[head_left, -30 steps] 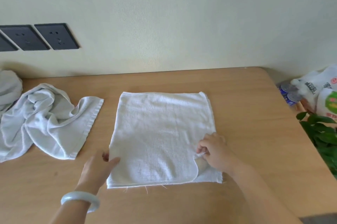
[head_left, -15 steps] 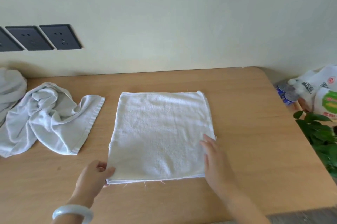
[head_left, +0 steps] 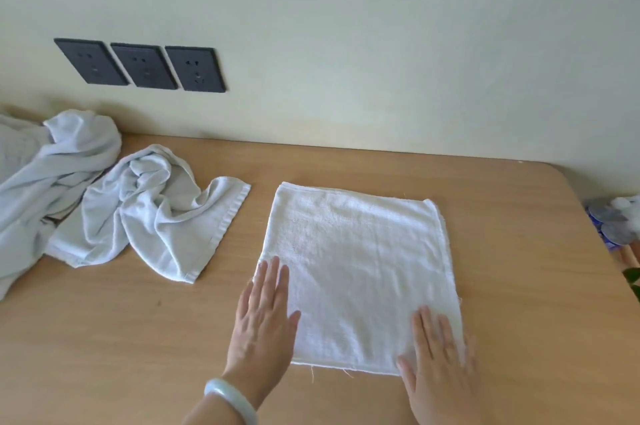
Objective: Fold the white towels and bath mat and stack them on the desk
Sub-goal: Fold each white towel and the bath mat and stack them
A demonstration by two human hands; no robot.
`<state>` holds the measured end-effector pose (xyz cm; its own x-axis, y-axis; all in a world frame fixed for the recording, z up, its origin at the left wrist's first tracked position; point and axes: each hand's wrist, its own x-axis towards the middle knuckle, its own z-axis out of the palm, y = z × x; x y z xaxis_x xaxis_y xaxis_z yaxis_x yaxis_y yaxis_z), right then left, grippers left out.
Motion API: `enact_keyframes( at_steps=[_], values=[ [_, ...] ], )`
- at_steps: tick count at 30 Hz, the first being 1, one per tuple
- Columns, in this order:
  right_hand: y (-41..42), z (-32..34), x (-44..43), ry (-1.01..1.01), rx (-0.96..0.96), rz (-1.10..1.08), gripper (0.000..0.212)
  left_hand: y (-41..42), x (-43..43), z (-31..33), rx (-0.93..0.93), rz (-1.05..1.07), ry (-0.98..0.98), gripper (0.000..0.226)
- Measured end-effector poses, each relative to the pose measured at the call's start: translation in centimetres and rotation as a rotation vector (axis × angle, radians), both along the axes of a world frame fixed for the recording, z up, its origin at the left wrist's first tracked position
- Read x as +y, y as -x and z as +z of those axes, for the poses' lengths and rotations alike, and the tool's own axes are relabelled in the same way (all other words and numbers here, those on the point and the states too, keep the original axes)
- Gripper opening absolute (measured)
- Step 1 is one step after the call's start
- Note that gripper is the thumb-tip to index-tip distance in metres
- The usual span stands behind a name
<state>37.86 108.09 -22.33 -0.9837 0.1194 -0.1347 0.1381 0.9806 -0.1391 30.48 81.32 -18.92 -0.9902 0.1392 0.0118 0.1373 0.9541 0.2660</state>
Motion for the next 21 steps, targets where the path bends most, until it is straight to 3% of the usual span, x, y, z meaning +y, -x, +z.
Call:
enact_keyframes(
  at_steps=[2, 6, 8, 10, 13, 16, 21],
  values=[
    [2.1, 1.8, -2.0, 0.016, 0.07, 0.007, 0.071, 1.3, 0.0, -1.4, -0.02, 0.023, 0.031, 0.067],
    [9.3, 3.7, -9.2, 0.1, 0.187, 0.368, 0.054, 3.5, 0.1, -2.4, -0.023, -0.047, 0.04, 0.065],
    [13.7, 3.3, -12.7, 0.13, 0.171, 0.429, 0.053, 4.1, -0.1, -3.0, -0.031, -0.059, 0.027, 0.06],
    [17.5, 3.0, -15.6, 0.106, 0.111, 0.437, 0.057, 4.2, -0.6, -3.8, -0.045, -0.049, 0.013, 0.062],
    [21.9, 1.8, -18.0, 0.017, -0.067, 0.409, 0.08, 3.9, -1.1, -4.5, -0.008, -0.062, 0.01, 0.062],
    [25.0, 0.6, -19.3, -0.009, -0.148, 0.32, 0.065, 3.9, -1.3, -4.4, 0.006, -0.068, 0.001, 0.068],
    [27.8, 0.3, -20.1, -0.019, -0.099, 0.287, 0.063, 3.9, -1.3, -4.8, 0.024, -0.05, -0.01, 0.068]
  ],
)
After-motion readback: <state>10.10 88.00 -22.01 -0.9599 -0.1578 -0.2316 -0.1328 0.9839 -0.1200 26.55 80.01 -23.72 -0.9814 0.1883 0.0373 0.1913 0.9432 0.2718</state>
